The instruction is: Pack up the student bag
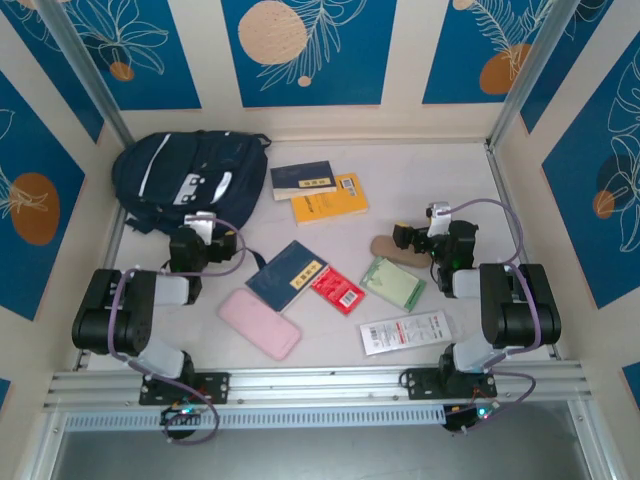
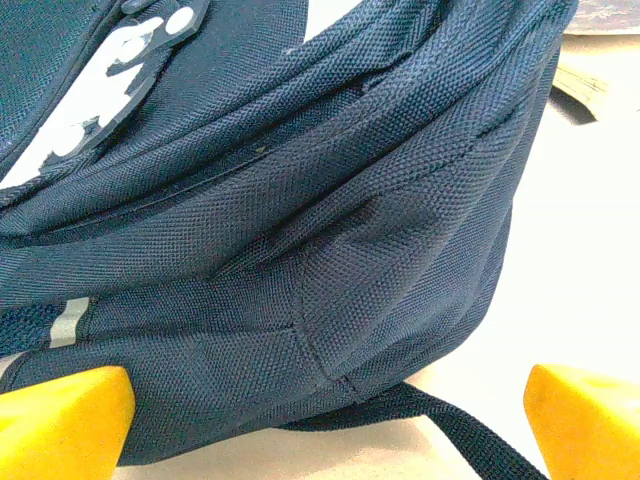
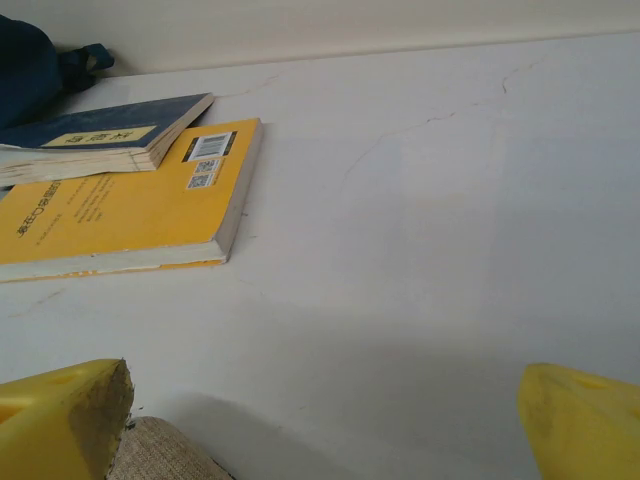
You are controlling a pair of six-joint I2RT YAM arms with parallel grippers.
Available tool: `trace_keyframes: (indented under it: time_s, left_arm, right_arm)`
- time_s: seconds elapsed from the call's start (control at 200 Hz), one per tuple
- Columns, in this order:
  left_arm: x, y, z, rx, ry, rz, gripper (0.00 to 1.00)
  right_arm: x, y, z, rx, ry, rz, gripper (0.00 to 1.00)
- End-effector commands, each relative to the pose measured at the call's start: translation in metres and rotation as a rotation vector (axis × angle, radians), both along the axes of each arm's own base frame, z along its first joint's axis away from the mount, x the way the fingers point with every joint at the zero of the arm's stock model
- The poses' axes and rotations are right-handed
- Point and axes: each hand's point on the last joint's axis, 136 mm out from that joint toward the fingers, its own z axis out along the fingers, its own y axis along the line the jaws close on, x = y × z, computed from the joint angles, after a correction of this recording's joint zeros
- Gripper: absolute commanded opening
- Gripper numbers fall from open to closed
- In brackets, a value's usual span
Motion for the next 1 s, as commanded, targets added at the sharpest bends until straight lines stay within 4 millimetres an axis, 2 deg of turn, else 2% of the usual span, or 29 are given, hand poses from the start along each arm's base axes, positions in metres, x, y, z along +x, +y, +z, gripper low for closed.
trace_keyframes:
  time_s: [0.0, 0.995]
  left_arm:
    - [0.0055, -0.0011, 0.0119, -0.015, -0.042, -0.011, 1.00]
    - [0.0058, -0.0014, 0.0118, -0.015, -0.041, -0.012, 1.00]
  right_arm:
    - [-0.0004, 0.0016, 0.0031, -0.019, -0.019, 0.008, 0.99]
    - [0.0008, 0.0008, 0.0027, -0.024, -0.016, -0.001, 0.99]
